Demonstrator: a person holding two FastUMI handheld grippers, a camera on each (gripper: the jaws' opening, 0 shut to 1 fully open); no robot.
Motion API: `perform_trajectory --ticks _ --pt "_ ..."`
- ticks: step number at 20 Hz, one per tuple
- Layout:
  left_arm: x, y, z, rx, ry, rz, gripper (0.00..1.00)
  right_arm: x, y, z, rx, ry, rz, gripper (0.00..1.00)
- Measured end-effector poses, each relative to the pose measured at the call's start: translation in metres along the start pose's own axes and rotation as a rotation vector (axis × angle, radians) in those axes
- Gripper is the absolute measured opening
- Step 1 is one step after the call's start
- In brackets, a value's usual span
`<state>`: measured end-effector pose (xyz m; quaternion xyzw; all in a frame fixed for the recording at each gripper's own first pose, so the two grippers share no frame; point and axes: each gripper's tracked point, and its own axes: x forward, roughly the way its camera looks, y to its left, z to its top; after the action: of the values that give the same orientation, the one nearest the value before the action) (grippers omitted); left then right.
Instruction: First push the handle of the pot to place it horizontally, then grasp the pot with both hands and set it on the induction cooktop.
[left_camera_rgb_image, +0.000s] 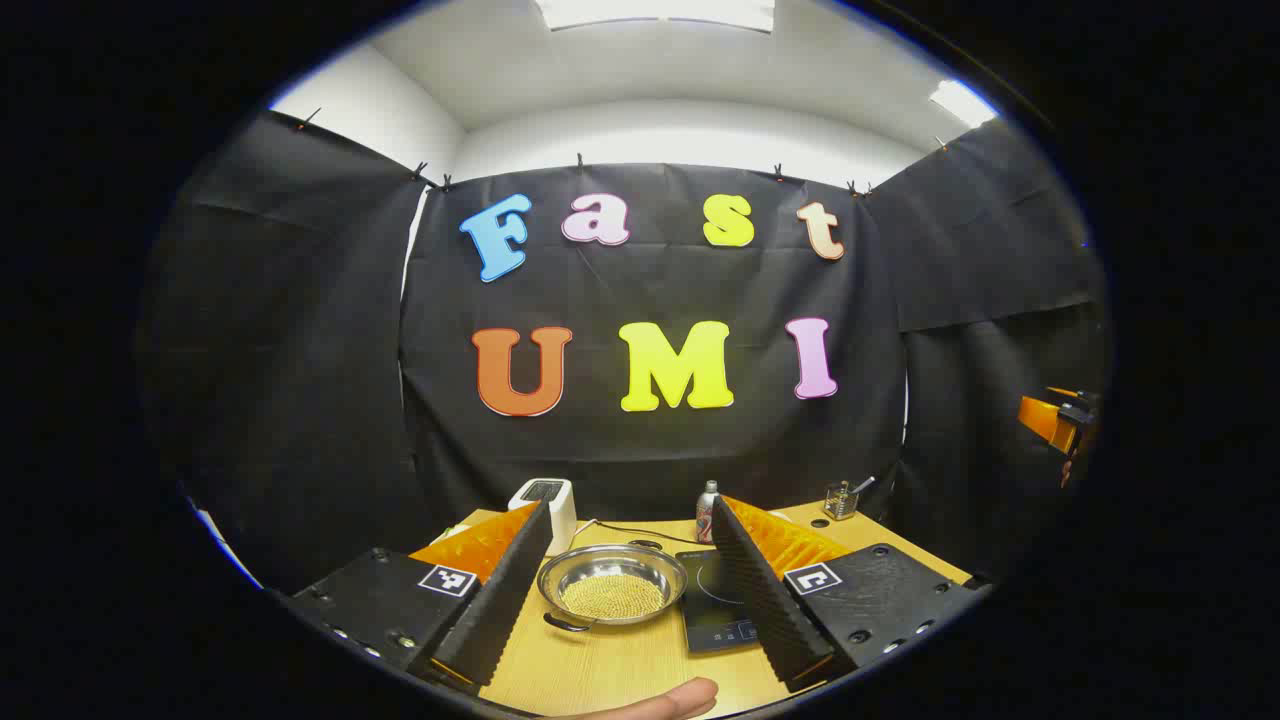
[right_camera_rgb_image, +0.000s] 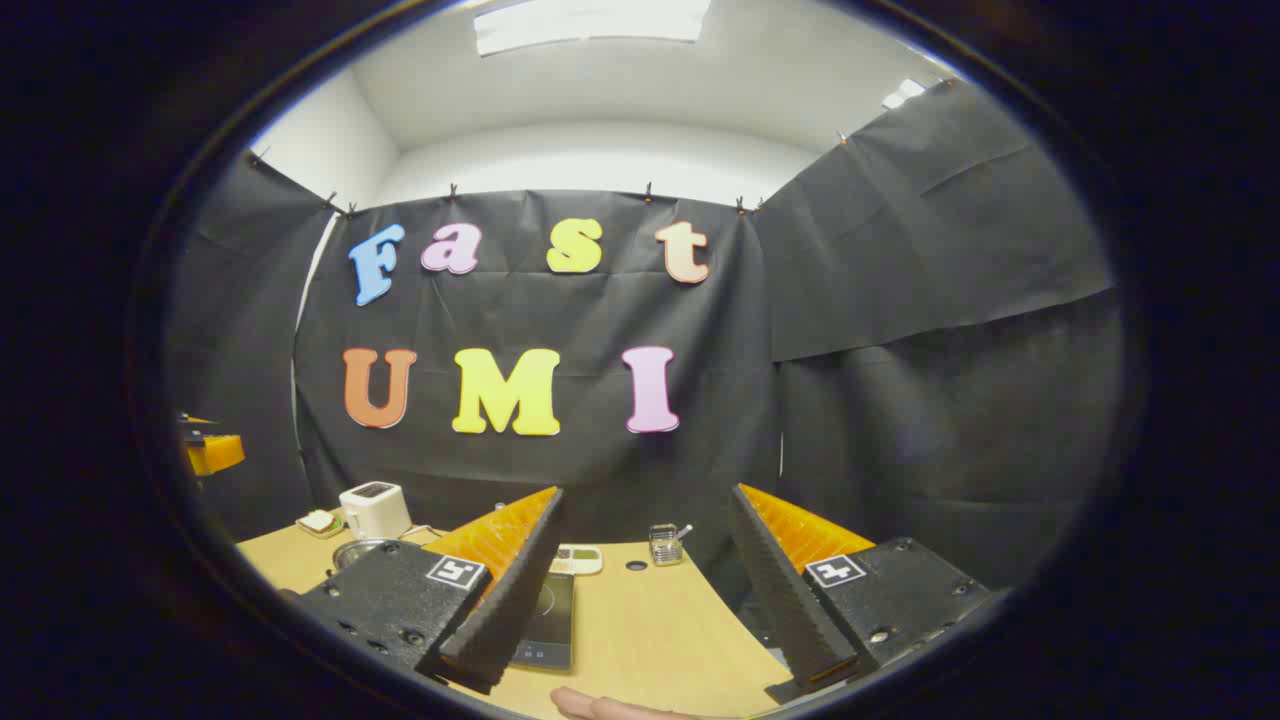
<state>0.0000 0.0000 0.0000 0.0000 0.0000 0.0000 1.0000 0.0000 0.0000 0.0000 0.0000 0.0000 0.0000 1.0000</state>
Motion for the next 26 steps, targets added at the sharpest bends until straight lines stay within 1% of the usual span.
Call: perform_trajectory --ticks 2,11,14,17,18,19,21,22,23,24,25,26 --pt "0.0 0.002 -0.001 -0.001 -0.003 0.01 0.96 -0.001 0.001 -0.001 -0.006 0.003 0.007 0.98" --pt "0.001 0.003 -0.007 -0.016 -0.002 -0.008 0.96 -0.001 0.0 -0.004 -0.006 0.007 0.022 0.98" --pt "0.008 -0.002 -0.012 -0.055 0.015 -0.027 0.95 0.001 -0.001 -0.007 -0.002 0.012 0.022 0.98" --pt "0.015 -0.003 -0.025 -0.086 0.065 -0.052 0.95 0.002 0.001 -0.008 -0.009 0.012 0.03 0.98" --pt "0.02 -0.001 -0.031 -0.095 0.083 -0.052 0.89 0.002 0.001 -0.01 -0.013 0.012 0.031 0.98" --pt "0.025 0.003 -0.037 -0.093 0.103 -0.043 0.95 0.002 0.002 -0.01 -0.017 0.012 0.033 0.98" --pt "0.038 0.017 -0.05 -0.069 0.131 -0.008 0.93 0.003 0.004 -0.012 -0.023 0.012 0.038 0.98" --pt "0.046 0.02 -0.06 -0.055 0.156 -0.008 0.91 0.003 0.004 -0.014 -0.025 0.014 0.038 0.98" --pt "0.052 0.02 -0.071 -0.051 0.184 -0.018 0.81 0.004 0.003 -0.015 -0.02 0.02 0.034 0.98" --pt "0.061 0.015 -0.083 -0.06 0.219 -0.062 0.78 0.005 0.003 -0.018 -0.014 0.028 0.035 1.0" --pt "0.064 0.009 -0.096 -0.09 0.266 -0.105 0.7 0.006 0.004 -0.02 -0.009 0.035 0.039 1.0" --pt "0.067 0.009 -0.109 -0.122 0.31 -0.113 0.57 0.007 0.004 -0.022 -0.005 0.041 0.041 0.98"
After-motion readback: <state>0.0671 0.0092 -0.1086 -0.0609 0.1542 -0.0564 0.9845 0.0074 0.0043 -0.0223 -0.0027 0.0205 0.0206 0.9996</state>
